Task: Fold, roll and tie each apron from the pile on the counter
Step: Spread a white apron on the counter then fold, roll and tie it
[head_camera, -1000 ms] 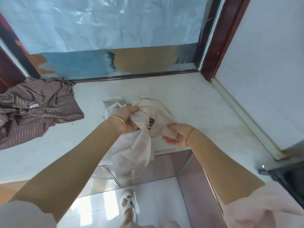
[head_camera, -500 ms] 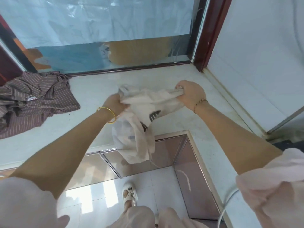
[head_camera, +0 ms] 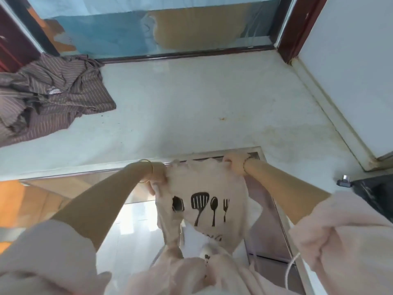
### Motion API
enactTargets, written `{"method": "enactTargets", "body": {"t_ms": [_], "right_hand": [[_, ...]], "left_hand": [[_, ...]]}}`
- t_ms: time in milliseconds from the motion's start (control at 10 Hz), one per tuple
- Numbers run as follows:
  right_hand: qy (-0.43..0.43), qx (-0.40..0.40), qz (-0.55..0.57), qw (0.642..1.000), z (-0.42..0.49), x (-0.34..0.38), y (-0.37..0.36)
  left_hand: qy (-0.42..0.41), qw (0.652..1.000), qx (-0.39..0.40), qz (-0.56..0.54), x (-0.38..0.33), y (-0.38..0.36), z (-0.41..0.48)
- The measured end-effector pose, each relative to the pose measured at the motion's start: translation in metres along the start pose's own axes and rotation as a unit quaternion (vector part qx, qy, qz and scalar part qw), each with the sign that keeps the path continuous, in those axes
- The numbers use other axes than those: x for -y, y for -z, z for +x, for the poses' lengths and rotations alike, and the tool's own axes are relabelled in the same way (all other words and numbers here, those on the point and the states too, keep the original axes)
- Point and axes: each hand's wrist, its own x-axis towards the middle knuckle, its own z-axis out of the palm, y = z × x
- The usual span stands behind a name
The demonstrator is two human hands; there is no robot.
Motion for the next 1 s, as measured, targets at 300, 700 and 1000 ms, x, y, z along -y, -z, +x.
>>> {"method": "enactTargets", "body": {"t_ms": [300,700,1000], "right_hand": [[0.036,-0.391,0.084,0.916,-0.010,0.012,0.020],[-0.019,-0.465,0.338,0.818,-0.006,0.005,0.017],[-0.027,-0.011,-0.111,0.993,0.001,-0.004,-0.005]], "left_hand": [[-0.171,0.835,-0.491,0.182,0.001,0.023,-0.006],[-0.103,0.882,-0.457,0.050,-0.008,0.042,-0.003],[-0.080,0.943,-0.145,0.289,0.019,0.012,0.017]]}}
